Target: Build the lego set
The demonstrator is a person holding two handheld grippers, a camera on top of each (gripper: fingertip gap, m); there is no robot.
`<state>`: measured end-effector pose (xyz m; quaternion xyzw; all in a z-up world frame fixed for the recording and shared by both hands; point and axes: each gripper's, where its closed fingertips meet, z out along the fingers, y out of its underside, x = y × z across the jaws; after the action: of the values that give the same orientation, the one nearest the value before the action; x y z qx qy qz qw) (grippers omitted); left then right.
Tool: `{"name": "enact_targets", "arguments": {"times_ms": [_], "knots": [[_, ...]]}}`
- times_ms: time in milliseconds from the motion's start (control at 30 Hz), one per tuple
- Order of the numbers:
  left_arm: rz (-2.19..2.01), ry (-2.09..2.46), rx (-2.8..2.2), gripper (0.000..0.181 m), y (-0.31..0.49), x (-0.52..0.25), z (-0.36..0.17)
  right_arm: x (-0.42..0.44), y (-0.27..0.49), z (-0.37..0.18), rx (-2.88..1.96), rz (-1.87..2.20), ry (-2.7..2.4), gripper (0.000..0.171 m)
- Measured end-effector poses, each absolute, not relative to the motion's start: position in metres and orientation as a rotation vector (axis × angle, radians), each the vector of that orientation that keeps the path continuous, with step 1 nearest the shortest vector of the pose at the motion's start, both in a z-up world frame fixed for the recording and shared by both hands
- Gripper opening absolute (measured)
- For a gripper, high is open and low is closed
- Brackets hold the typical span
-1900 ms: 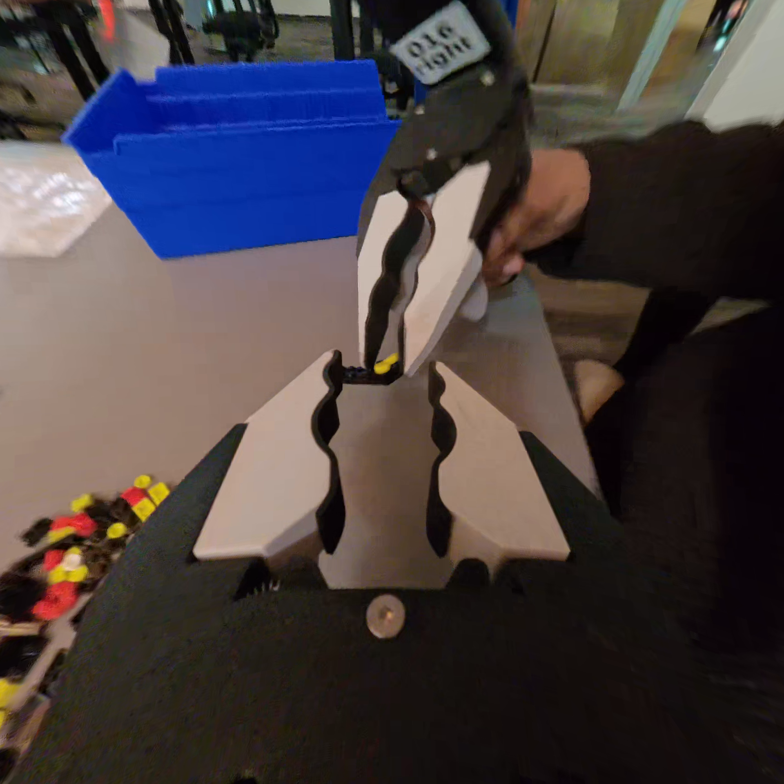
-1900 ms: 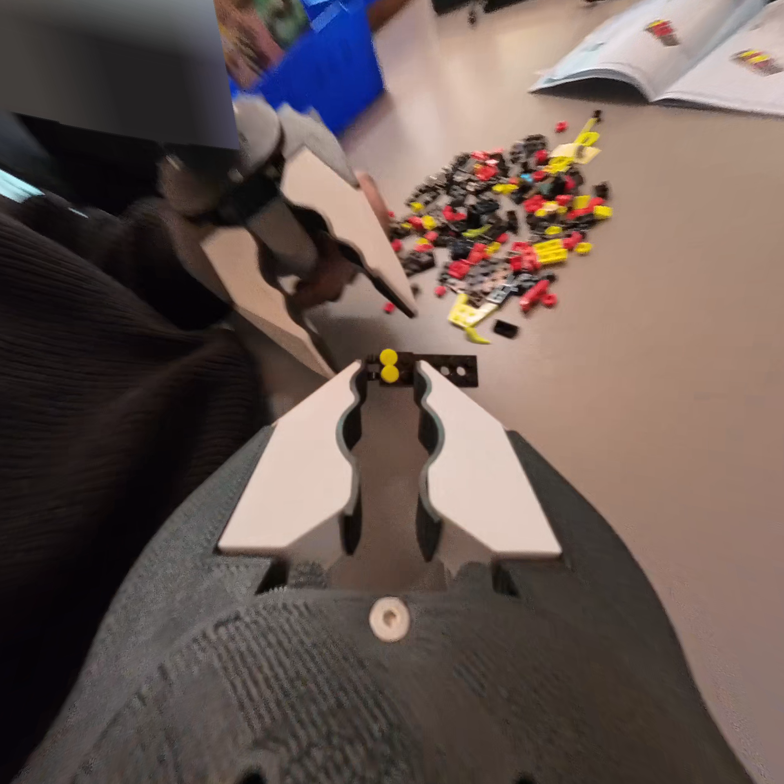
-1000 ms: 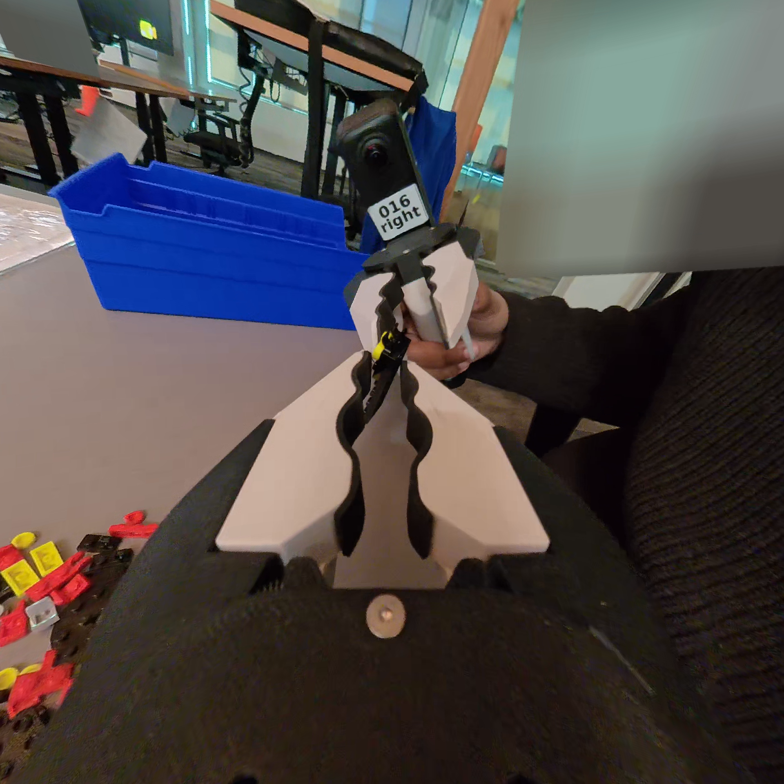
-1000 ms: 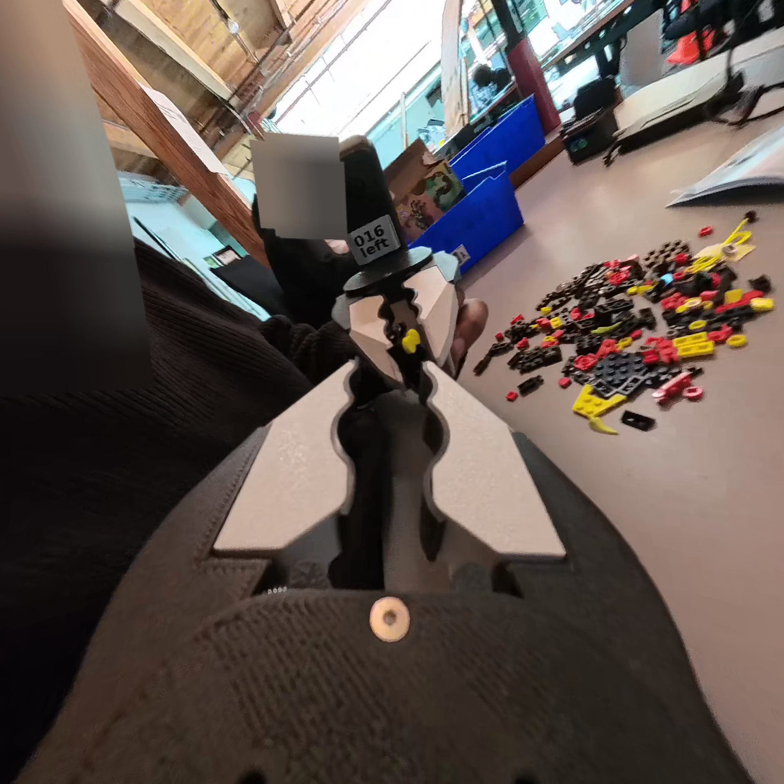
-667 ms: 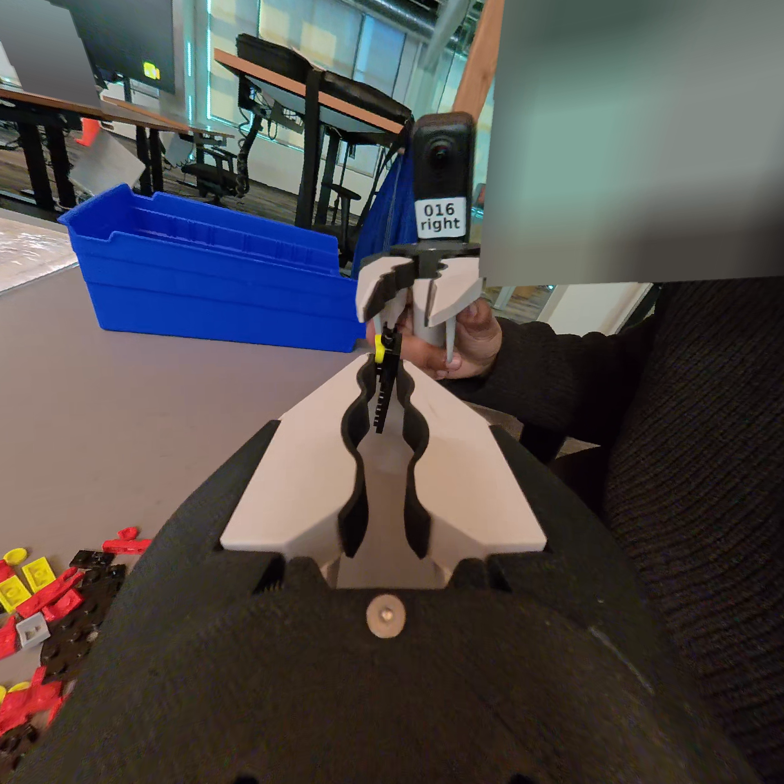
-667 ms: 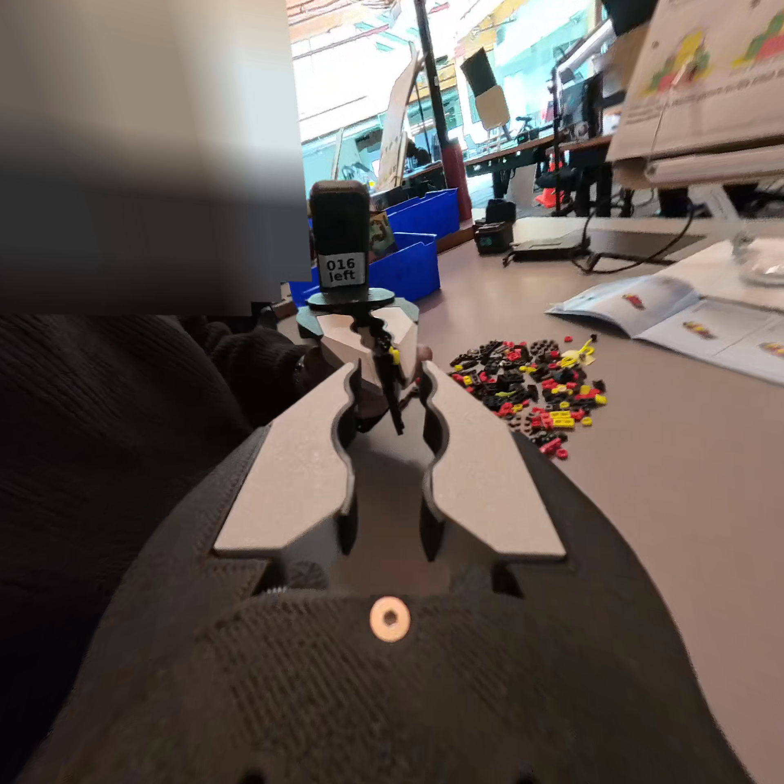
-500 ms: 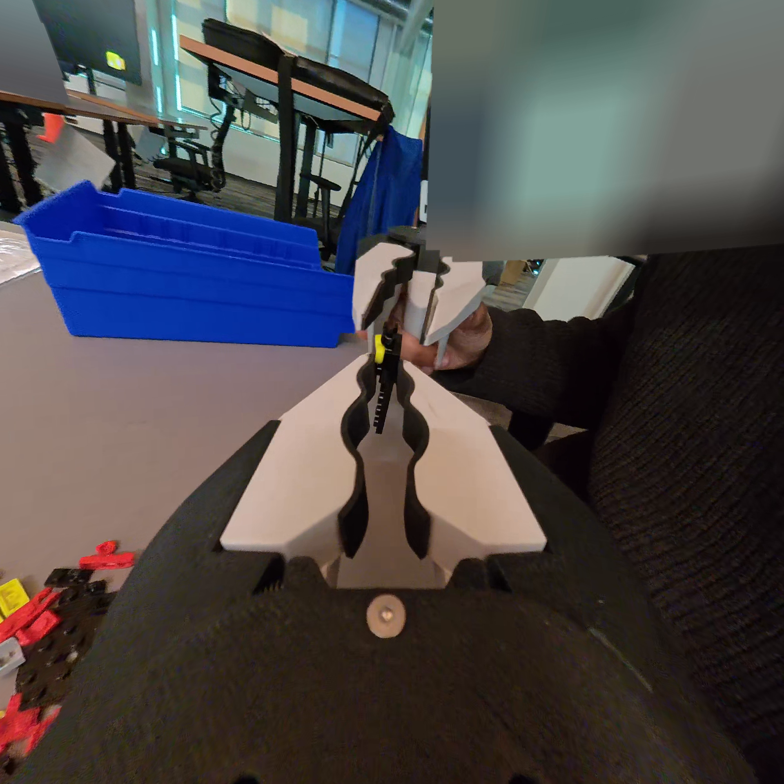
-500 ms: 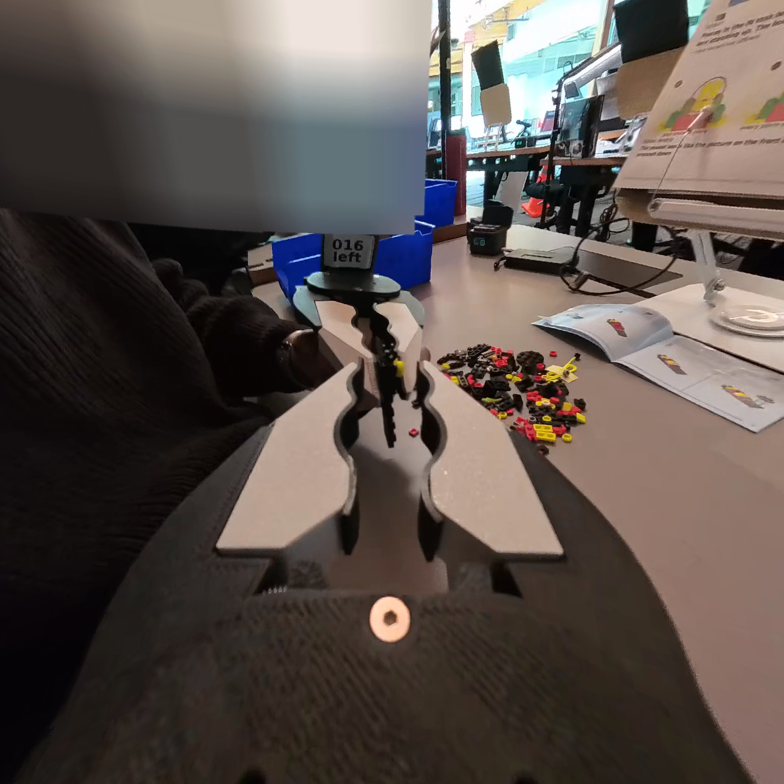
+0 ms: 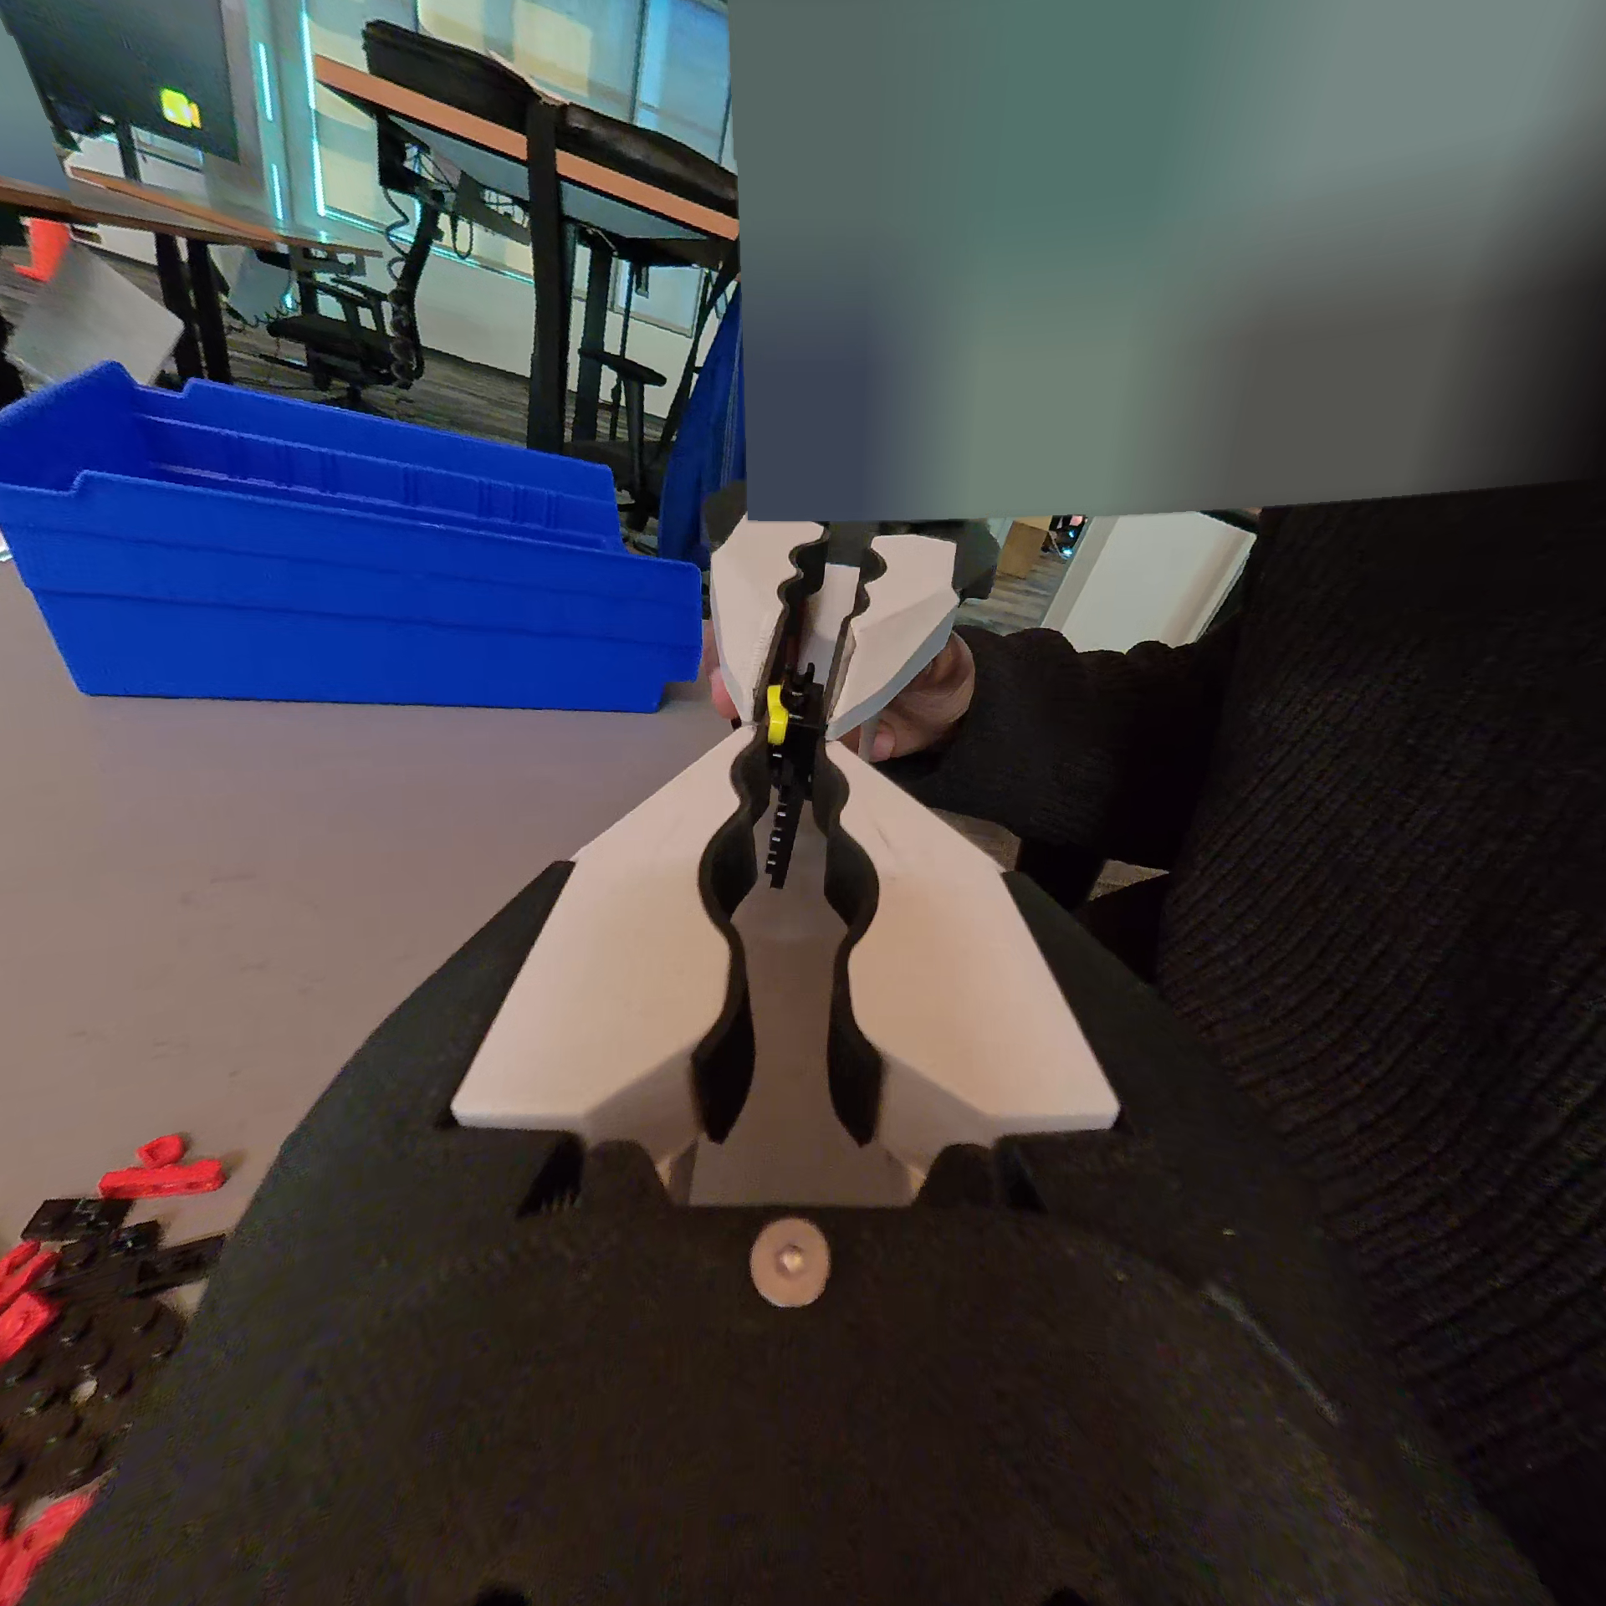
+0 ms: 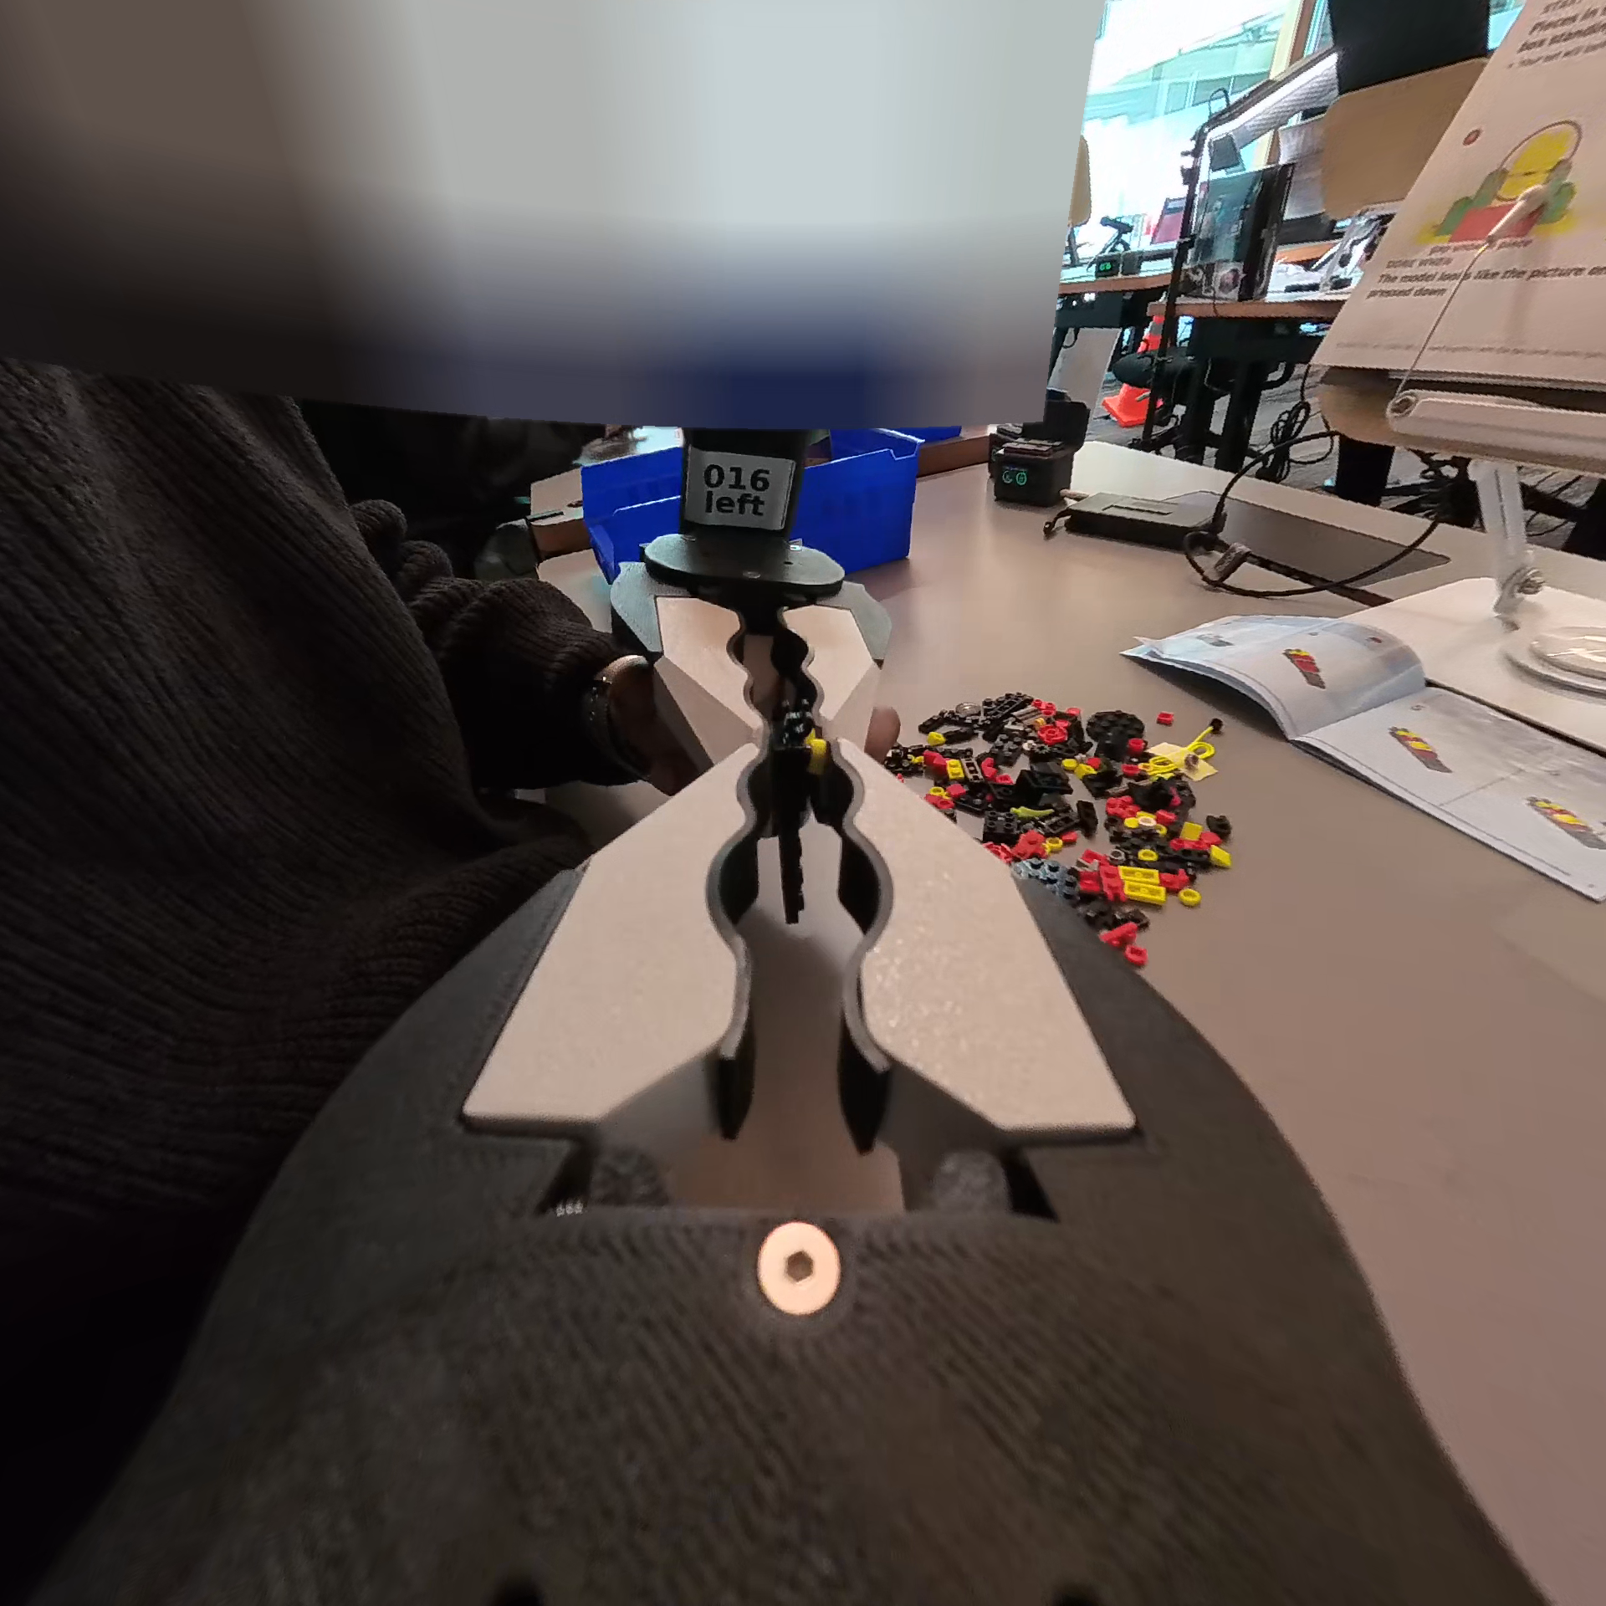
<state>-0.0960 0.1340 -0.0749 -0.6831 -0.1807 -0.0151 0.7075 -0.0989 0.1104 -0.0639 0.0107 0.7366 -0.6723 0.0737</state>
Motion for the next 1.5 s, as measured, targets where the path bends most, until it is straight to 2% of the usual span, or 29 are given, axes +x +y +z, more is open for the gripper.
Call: {"name": "enact_targets", "arguments": {"times_ms": [633, 833, 1133, 1500], "knots": [[-0.094, -0.412, -1.514, 0.005, 0.1346, -0.0959, -0.0778, -0.0982, 0.1105, -0.0666, -0.002, -2.014, 2.221, 0.008], [-0.049, -0.413, -1.504, 0.013, 0.1324, -0.0984, -0.0757, -0.0977, 0.1119, -0.0642, 0.004, -2.027, 2.184, 0.008], [-0.031, -0.402, -1.497, 0.006, 0.1311, -0.0976, -0.0724, -0.0992, 0.1139, -0.065, 0.018, -2.012, 2.177, 0.008], [-0.092, -0.444, -1.507, 0.007, 0.1325, -0.1008, -0.075, -0.1033, 0.1146, -0.0656, 0.08, -1.96, 2.136, 0.008]]}}
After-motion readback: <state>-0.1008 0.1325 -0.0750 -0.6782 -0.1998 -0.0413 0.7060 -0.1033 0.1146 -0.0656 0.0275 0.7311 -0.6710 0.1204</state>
